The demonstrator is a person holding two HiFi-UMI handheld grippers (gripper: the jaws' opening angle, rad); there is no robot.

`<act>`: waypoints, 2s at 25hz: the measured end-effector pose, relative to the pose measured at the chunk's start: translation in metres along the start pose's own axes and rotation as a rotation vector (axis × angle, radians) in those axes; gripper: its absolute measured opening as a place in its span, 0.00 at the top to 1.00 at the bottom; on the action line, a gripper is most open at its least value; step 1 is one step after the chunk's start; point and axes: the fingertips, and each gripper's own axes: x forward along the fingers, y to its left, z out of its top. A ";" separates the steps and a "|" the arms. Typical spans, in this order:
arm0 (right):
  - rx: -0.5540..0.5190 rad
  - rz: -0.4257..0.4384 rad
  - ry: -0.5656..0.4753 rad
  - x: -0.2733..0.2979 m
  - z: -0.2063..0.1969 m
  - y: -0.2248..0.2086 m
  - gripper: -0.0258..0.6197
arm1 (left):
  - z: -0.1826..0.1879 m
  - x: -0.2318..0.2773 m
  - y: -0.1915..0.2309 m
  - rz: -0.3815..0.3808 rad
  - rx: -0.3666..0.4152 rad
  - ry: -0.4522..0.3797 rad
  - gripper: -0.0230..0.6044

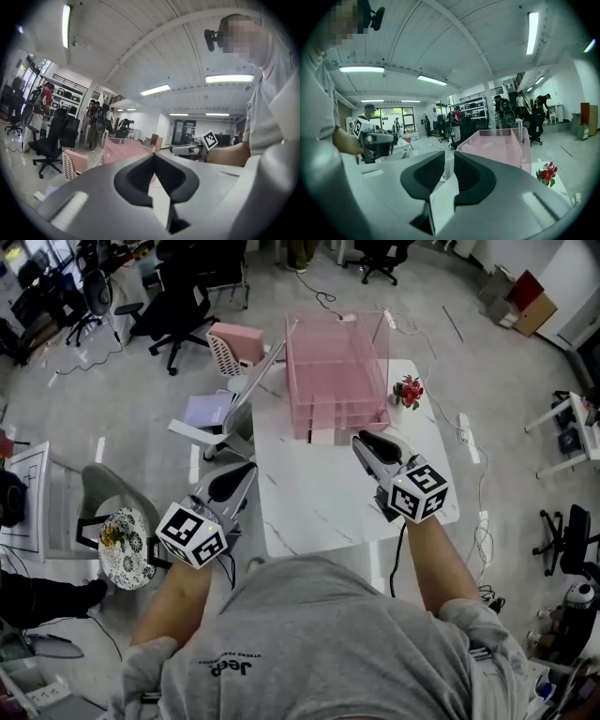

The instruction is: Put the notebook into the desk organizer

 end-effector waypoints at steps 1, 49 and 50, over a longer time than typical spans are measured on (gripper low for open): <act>0.003 0.013 -0.015 -0.003 0.005 0.006 0.89 | 0.007 -0.003 0.001 0.008 0.007 -0.010 0.87; -0.062 0.092 -0.077 -0.025 0.039 0.059 0.96 | 0.032 -0.058 0.006 0.062 0.039 -0.055 0.87; -0.062 0.092 -0.076 -0.025 0.040 0.059 0.96 | 0.033 -0.058 0.006 0.062 0.038 -0.056 0.87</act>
